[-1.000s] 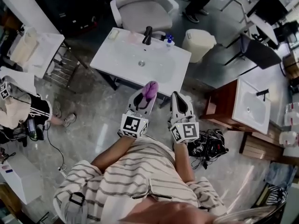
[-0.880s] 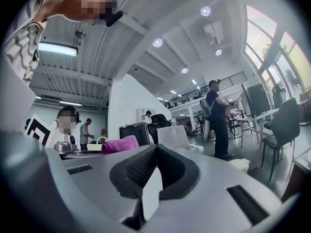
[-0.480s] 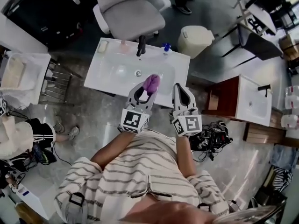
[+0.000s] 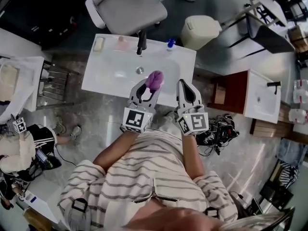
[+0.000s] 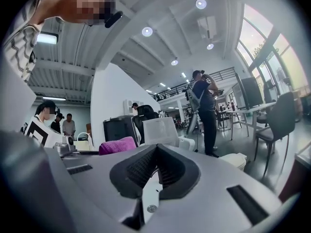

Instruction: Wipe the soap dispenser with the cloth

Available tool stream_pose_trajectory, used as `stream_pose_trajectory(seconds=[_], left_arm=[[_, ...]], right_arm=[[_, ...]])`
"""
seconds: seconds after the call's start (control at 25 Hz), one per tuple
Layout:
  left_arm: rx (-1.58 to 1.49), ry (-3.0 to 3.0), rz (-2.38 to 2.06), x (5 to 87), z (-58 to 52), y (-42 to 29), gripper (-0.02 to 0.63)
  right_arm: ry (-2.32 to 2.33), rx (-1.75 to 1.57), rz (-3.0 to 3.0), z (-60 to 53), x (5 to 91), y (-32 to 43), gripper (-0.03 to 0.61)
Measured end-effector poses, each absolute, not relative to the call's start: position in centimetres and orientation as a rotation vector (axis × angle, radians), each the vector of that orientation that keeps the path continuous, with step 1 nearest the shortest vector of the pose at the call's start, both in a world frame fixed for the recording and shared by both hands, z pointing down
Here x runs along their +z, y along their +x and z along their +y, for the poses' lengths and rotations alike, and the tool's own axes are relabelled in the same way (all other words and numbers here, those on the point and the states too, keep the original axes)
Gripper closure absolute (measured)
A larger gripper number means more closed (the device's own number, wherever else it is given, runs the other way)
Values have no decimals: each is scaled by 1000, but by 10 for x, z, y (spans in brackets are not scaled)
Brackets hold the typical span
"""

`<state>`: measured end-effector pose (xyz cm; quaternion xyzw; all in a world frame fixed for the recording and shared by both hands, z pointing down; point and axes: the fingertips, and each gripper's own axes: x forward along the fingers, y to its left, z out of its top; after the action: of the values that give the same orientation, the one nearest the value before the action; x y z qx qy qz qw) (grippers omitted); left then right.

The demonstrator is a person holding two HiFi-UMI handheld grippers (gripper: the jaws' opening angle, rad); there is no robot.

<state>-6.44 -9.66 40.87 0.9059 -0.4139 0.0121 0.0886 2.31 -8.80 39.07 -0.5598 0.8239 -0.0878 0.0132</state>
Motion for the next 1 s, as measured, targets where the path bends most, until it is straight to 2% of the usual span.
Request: stream_pose_trajectory(seconds=[1.0], left_arm=[[186,2593,-1436,480,-183,-30,485]], right_arm=[[-1697,-372,2698,-223,494,59,578]])
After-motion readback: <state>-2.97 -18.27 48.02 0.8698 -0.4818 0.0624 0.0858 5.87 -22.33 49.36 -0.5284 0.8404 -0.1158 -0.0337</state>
